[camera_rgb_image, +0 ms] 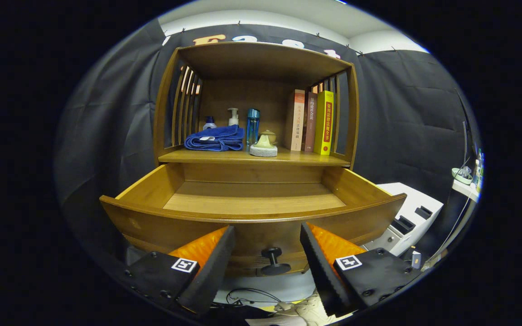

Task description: Pull open the drawer, take out the items inside it, and place them on the countertop above the cabinet.

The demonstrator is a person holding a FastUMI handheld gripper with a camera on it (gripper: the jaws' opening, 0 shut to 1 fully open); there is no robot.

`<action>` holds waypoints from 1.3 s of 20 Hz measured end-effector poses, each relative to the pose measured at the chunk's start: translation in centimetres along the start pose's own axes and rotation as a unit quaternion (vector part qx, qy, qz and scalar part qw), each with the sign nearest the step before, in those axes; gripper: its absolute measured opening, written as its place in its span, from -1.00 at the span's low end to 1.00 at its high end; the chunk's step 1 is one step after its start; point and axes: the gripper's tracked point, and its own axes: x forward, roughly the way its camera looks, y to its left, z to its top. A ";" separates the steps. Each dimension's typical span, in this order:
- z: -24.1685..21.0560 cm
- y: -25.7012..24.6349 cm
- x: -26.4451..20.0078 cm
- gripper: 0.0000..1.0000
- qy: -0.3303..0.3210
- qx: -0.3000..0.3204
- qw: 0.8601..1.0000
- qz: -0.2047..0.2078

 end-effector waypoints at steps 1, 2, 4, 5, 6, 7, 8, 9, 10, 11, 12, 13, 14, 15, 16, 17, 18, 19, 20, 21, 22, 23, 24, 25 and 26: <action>0.1 0.1 0.1 0.91 0.001 0.001 1.000 0.002; 0.1 0.2 0.2 0.91 0.001 0.002 1.000 0.003; 0.0 0.9 0.8 0.90 0.004 0.003 1.000 0.012; -0.1 0.9 0.7 0.90 0.007 -0.006 1.000 0.016; 0.0 0.9 0.8 0.90 0.006 -0.008 1.000 0.018; -0.1 0.9 0.8 0.90 0.009 -0.006 1.000 0.021; 0.0 0.9 0.7 0.90 0.008 -0.005 1.000 0.022; 0.0 0.9 0.7 0.90 0.008 -0.005 1.000 0.022; 0.1 0.8 0.7 0.90 0.007 -0.002 1.000 0.019; 0.0 0.8 0.8 0.90 0.008 0.000 1.000 0.018; 0.1 0.8 1.0 0.90 0.008 0.003 1.000 0.016; 0.1 0.8 1.1 0.90 0.009 0.006 1.000 0.016; 0.1 0.8 1.3 0.90 0.009 0.008 1.000 0.015; 0.1 0.8 1.5 0.89 0.010 0.011 1.000 0.015; 0.2 0.8 1.8 0.89 0.010 0.014 1.000 0.014; 0.3 0.8 2.1 0.89 0.012 0.016 1.000 0.012; 0.4 0.9 2.6 0.89 0.012 0.017 1.000 0.011; 0.5 0.9 2.9 0.89 0.013 0.018 1.000 0.010; 0.6 0.9 3.5 0.90 0.012 0.018 1.000 0.008; 0.7 1.0 4.1 0.90 0.013 0.018 1.000 0.007; 0.8 1.0 4.7 0.90 0.012 0.017 1.000 0.004; 1.0 1.0 5.4 0.90 0.012 0.016 1.000 0.001; 1.1 1.1 6.0 0.90 0.011 0.015 1.000 -0.003; 1.4 1.2 6.7 0.90 0.011 0.016 1.000 -0.007; 1.8 1.4 7.3 0.90 0.010 0.017 1.000 -0.010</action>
